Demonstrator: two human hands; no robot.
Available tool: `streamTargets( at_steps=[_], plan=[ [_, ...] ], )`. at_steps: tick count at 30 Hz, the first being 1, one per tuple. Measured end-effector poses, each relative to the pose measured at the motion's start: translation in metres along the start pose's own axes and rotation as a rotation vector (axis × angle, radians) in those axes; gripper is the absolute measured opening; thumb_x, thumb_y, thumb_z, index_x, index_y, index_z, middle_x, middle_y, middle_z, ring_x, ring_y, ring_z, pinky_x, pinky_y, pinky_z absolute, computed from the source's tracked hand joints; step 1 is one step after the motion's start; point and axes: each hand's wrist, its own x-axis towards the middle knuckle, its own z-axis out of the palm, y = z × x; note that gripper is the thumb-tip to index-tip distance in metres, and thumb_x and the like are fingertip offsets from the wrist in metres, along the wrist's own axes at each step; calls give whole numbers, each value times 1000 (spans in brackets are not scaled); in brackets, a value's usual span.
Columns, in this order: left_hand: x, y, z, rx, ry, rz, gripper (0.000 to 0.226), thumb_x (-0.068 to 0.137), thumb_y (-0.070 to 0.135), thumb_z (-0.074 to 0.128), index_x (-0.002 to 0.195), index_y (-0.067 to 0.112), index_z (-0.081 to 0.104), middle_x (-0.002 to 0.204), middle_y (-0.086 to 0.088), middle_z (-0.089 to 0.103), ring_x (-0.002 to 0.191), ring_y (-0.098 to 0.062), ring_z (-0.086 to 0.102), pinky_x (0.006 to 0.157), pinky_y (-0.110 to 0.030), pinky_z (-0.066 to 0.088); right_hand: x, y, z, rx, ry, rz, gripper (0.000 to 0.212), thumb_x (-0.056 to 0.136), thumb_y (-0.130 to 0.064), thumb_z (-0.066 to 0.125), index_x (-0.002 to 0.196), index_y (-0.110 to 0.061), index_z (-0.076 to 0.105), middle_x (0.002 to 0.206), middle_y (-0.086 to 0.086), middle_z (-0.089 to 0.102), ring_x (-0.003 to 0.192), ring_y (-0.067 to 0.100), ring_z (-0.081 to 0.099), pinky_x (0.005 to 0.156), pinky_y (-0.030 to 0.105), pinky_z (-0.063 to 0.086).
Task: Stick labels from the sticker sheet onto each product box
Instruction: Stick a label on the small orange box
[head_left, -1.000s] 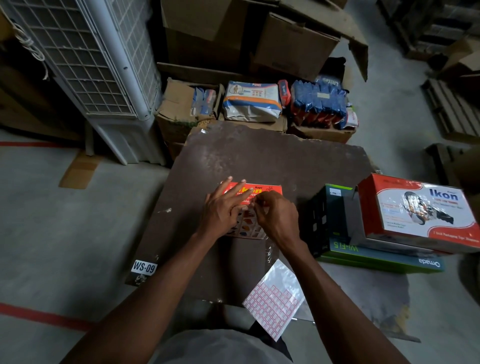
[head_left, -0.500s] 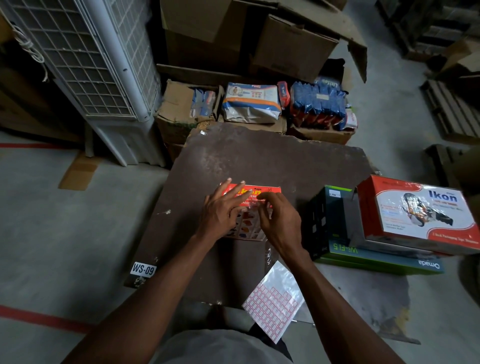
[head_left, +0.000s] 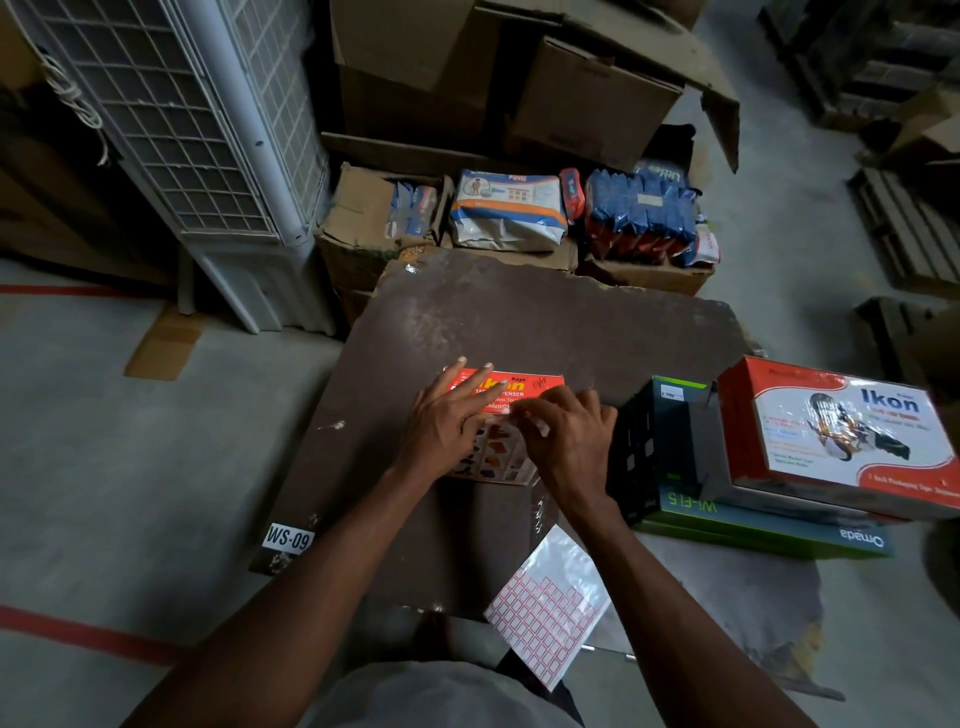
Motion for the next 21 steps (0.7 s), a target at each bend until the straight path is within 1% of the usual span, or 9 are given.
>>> streamTargets(
  at_steps=[1, 2, 5, 9, 12, 17, 19, 21],
  plan=[
    [0, -1, 1, -2, 6, 11, 49, 100, 35, 37, 146, 41, 49, 160, 12, 37, 153, -22, 22, 110, -52, 33, 2, 0, 0, 29, 10, -19, 23, 82, -40, 81, 105, -38, 77, 104, -10, 68, 88, 22, 50, 71, 38, 36],
    [0, -3, 2, 2, 8, 23, 48, 100, 33, 40, 147, 41, 49, 160, 12, 38, 153, -23, 22, 111, -52, 33, 4, -1, 0, 60, 16, -56, 24, 83, -38, 81, 106, -38, 76, 104, -11, 68, 89, 22, 51, 71, 37, 35],
    [1, -8, 6, 9, 20, 60, 51, 99, 21, 56, 147, 38, 50, 160, 11, 38, 153, -24, 23, 112, -52, 37, 11, -5, 4, 101, -11, -158, 19, 84, -37, 80, 102, -39, 77, 100, -13, 68, 90, 20, 53, 71, 37, 34],
    [1, -12, 5, 34, 8, 80, 52, 99, 22, 55, 148, 39, 48, 160, 11, 37, 153, -23, 21, 111, -52, 37, 14, -2, 12, 122, -50, -133, 15, 85, -36, 79, 100, -38, 79, 99, -13, 70, 90, 20, 57, 70, 36, 37],
    [-1, -13, 5, 39, 12, 101, 56, 97, 21, 57, 148, 40, 46, 161, 11, 36, 153, -23, 21, 111, -53, 39, 11, 3, 10, 139, -55, -178, 14, 88, -37, 76, 101, -37, 79, 101, -13, 71, 91, 20, 57, 69, 37, 39],
    [-5, -13, 8, 46, 38, 124, 55, 97, 24, 60, 148, 40, 46, 161, 11, 37, 153, -23, 22, 112, -49, 38, 6, 6, 10, 177, -48, -215, 16, 94, -41, 67, 101, -34, 80, 105, -13, 72, 91, 20, 59, 69, 37, 42],
    [-5, -14, 9, 43, 39, 130, 57, 96, 24, 61, 148, 39, 46, 161, 10, 37, 153, -23, 23, 112, -49, 39, 4, 7, 10, 191, -61, -216, 15, 94, -40, 69, 102, -32, 79, 107, -13, 72, 94, 19, 59, 70, 38, 42],
    [-4, -15, 8, 34, 37, 131, 59, 95, 21, 61, 149, 39, 46, 161, 10, 37, 153, -24, 22, 111, -52, 40, 4, 8, 8, 204, -82, -192, 12, 91, -34, 73, 102, -31, 76, 107, -14, 71, 95, 20, 59, 72, 38, 42]
  ],
)
